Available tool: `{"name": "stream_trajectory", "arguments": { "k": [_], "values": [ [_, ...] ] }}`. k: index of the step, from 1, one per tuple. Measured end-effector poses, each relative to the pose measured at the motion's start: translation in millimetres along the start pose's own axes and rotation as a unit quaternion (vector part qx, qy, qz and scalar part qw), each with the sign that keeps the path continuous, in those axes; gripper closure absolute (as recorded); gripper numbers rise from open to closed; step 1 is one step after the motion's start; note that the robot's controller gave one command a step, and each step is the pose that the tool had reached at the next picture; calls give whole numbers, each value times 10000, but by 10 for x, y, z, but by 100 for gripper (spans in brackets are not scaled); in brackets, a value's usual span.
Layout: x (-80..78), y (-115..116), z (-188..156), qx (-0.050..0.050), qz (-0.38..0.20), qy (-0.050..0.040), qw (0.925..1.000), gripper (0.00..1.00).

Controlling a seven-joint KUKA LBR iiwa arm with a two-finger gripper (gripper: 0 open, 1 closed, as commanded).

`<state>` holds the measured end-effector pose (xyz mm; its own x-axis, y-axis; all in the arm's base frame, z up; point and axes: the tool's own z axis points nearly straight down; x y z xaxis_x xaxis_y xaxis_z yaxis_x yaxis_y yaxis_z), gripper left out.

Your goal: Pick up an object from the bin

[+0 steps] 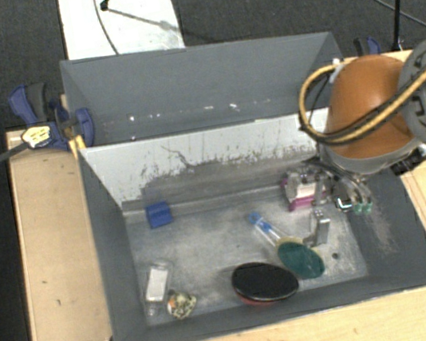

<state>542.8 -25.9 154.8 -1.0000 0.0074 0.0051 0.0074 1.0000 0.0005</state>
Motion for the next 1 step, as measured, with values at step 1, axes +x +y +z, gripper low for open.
{"name": "stream_trajectory", "arguments": {
  "k": [1],
  "values": [
    [491, -51, 848, -14, 1655, -18, 9862, 0]
  ]
}}
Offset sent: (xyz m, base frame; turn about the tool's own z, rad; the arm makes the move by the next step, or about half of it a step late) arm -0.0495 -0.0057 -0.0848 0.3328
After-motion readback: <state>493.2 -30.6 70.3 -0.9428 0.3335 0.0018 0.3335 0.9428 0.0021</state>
